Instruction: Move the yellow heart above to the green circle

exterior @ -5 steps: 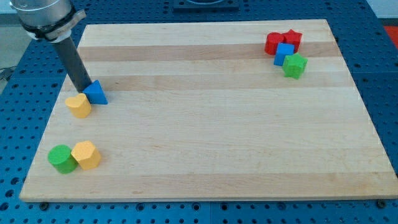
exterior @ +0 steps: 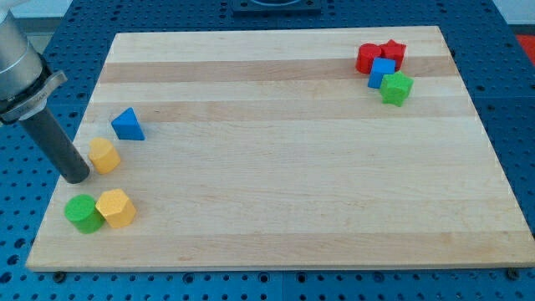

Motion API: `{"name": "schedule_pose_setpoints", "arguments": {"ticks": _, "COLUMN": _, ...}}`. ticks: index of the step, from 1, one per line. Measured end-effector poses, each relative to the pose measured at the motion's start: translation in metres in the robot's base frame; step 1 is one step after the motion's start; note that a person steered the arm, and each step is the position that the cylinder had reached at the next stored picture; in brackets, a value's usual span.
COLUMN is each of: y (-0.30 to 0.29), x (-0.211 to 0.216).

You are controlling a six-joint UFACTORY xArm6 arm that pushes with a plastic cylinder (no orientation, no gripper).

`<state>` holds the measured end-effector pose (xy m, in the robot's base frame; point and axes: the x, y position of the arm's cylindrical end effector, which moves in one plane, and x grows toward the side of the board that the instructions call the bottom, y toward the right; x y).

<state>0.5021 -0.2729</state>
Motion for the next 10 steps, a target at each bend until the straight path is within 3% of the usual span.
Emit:
{"name": "schedule_pose_setpoints", "arguments": {"ticks": 1, "y": -0.001, "x": -0.006}}
{"name": "schedule_pose_setpoints", "arguments": {"ticks": 2, "y": -0.008, "x": -0.063}}
{"name": "schedule_pose_setpoints", "arguments": {"ticks": 4, "y": -0.002, "x": -0.076}}
{"name": "schedule_pose_setpoints", "arguments": {"ticks": 8, "y": 0.014, "x": -0.073}}
{"name": "schedule_pose_setpoints", "arguments": {"ticks": 10, "y": 0.011, "x": -0.029}}
